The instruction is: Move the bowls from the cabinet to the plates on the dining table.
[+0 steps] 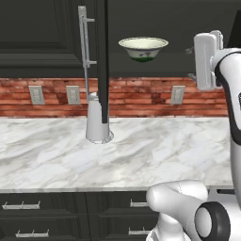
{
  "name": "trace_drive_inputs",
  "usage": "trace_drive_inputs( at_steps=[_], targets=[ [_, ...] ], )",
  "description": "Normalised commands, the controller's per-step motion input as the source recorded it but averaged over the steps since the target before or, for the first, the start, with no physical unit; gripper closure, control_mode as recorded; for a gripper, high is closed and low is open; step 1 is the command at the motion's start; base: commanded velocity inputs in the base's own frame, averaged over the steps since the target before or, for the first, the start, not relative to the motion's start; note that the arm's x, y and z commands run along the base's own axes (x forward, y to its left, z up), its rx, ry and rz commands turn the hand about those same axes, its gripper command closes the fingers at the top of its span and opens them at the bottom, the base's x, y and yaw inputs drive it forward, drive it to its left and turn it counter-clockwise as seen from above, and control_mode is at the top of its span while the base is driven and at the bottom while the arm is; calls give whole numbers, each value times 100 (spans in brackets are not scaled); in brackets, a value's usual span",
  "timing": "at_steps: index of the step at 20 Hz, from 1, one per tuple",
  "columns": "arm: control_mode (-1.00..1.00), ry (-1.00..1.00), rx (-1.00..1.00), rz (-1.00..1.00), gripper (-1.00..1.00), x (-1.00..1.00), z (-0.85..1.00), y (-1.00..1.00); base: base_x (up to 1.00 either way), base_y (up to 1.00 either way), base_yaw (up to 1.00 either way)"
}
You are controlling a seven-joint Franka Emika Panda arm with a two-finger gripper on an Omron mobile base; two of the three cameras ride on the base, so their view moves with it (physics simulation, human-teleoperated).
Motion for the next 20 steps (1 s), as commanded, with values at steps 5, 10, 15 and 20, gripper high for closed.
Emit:
trace_drive_inputs(
  at_steps=[5,10,15,20],
  targets=[
    [-100,2,1,1,-100,30,13,3,0,0,0],
    [-100,6,-5,0,-100,24,11,1,0,0,0],
    [-100,6,-3,0,-100,33,5,0,0,0,0],
    [-100,1,4,0,-100,30,-7,-6,0,0,0]
  ],
)
